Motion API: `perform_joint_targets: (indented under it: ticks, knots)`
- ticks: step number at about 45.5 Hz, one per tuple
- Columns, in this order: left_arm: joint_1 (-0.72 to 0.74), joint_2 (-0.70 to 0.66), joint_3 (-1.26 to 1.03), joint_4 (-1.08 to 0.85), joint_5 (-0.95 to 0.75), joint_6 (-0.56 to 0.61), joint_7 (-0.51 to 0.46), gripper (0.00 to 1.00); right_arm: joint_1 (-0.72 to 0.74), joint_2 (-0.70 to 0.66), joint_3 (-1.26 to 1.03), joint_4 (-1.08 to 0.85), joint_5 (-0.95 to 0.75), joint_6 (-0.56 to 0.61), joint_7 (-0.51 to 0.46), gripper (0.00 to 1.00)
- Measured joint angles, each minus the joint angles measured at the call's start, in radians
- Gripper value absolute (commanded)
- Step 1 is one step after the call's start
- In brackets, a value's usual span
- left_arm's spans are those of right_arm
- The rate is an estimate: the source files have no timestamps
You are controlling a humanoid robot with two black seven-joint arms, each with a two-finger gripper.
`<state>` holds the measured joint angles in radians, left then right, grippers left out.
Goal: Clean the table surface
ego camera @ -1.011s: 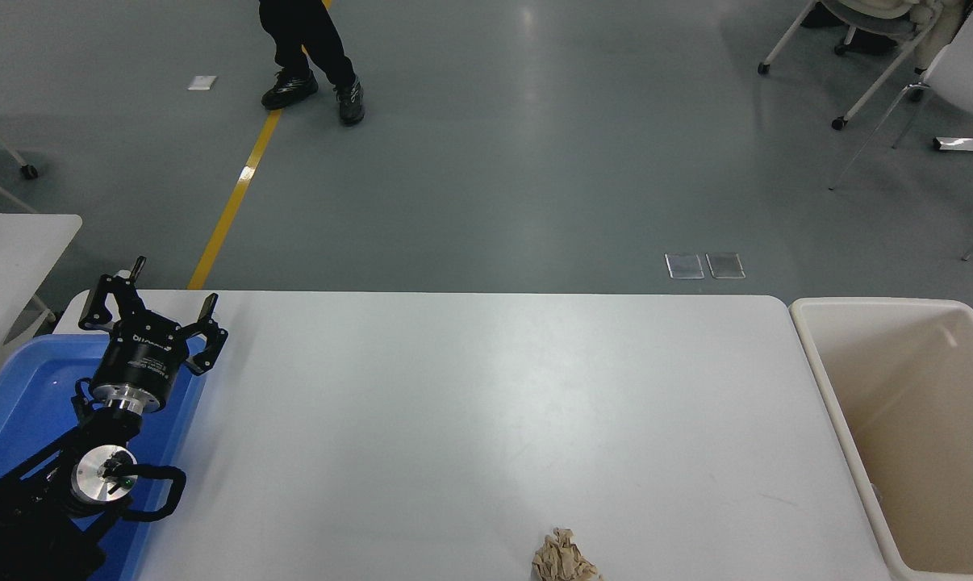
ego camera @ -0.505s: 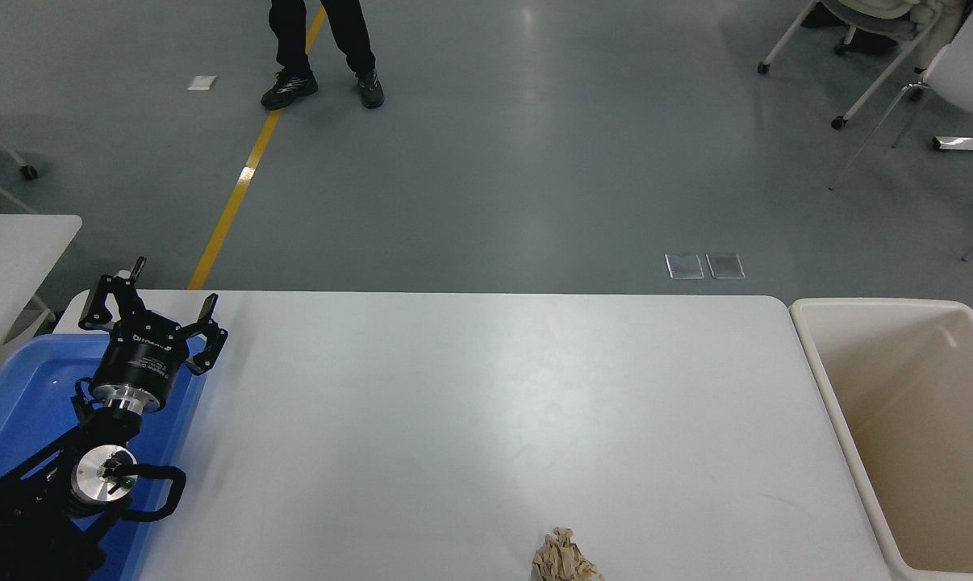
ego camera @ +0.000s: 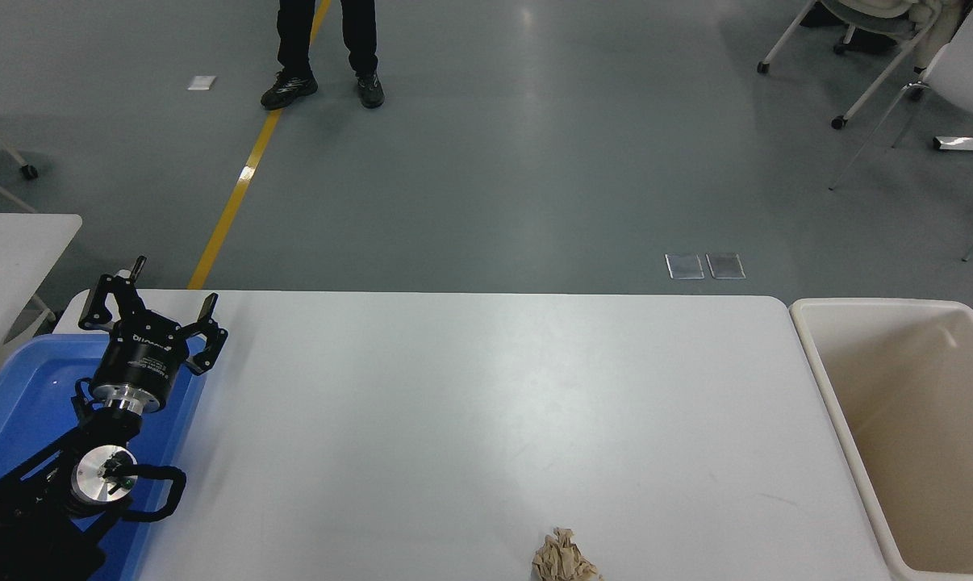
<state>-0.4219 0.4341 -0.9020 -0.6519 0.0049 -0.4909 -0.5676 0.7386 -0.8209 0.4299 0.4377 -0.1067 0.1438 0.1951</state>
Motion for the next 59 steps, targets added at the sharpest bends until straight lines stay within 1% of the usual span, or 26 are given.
perform_joint_targets:
  ticks: [12, 22, 35, 48, 59]
  knots:
    - [0.0, 0.0, 0.0, 0.0, 0.0, 0.0, 0.0, 0.99, 0.006, -0.017, 0.154, 0.095, 0.099, -0.008, -0.001, 0.98]
    - [0.0, 0.0, 0.0, 0.0, 0.0, 0.0, 0.0, 0.99, 0.006, -0.016, 0.291, 0.179, 0.124, -0.009, -0.001, 0.98]
    - [0.0, 0.0, 0.0, 0.0, 0.0, 0.0, 0.0, 0.99, -0.009, -0.002, 0.384, 0.314, 0.162, -0.01, 0.0, 0.98]
    - [0.0, 0.0, 0.0, 0.0, 0.0, 0.0, 0.0, 0.99, -0.047, 0.051, 0.464, 0.405, 0.22, -0.011, 0.0, 0.98]
    - [0.0, 0.0, 0.0, 0.0, 0.0, 0.0, 0.0, 0.99, -0.101, 0.132, 0.529, 0.434, 0.236, -0.012, 0.003, 0.98]
